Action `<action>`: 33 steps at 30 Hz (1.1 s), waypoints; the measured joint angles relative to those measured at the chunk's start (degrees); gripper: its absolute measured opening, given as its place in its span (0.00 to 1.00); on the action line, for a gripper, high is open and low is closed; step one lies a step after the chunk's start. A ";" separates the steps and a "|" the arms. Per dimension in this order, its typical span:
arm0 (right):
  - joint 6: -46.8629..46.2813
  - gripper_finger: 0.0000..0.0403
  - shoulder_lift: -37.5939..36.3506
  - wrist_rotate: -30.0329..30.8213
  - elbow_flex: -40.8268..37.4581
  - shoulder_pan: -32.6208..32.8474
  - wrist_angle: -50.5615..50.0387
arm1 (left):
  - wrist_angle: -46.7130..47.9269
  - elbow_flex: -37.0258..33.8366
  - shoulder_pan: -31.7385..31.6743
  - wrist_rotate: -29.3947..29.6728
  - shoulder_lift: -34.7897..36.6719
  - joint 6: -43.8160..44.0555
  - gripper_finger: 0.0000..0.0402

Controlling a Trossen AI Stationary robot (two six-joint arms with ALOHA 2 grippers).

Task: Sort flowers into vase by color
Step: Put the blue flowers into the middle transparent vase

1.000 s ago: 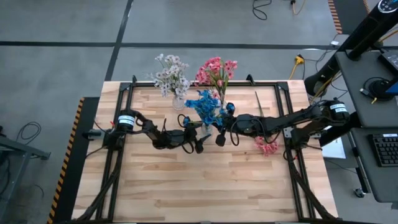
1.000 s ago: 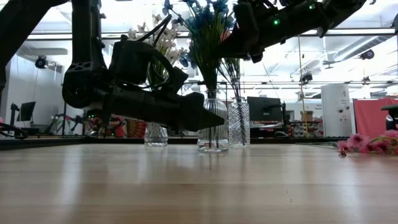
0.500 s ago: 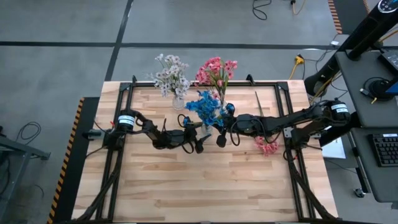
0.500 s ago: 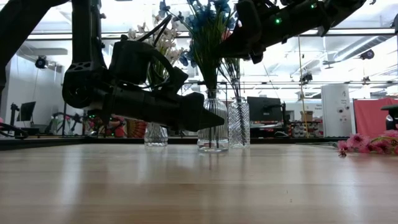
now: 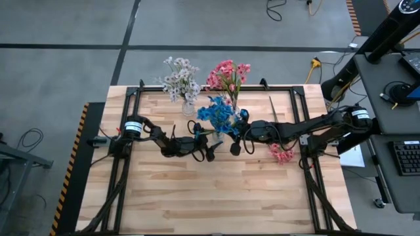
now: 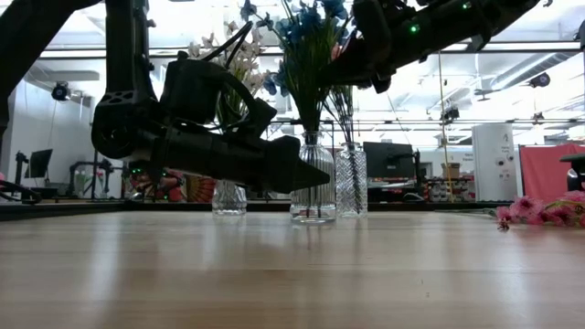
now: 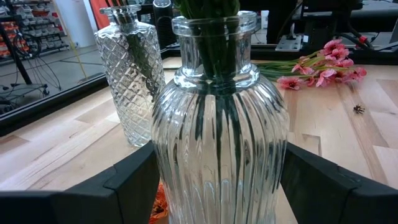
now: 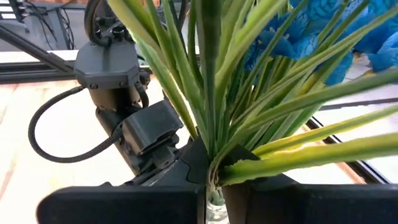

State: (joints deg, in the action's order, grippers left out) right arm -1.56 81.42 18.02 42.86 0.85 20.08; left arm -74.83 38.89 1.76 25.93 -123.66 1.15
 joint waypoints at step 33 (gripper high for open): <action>0.64 0.57 -8.12 2.01 -0.14 0.34 0.15 | 0.28 0.00 0.00 -0.02 0.00 -0.08 0.68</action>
State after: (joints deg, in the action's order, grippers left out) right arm -0.92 73.30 20.03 42.72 1.19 20.22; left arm -74.54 38.89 1.76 25.91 -123.66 1.07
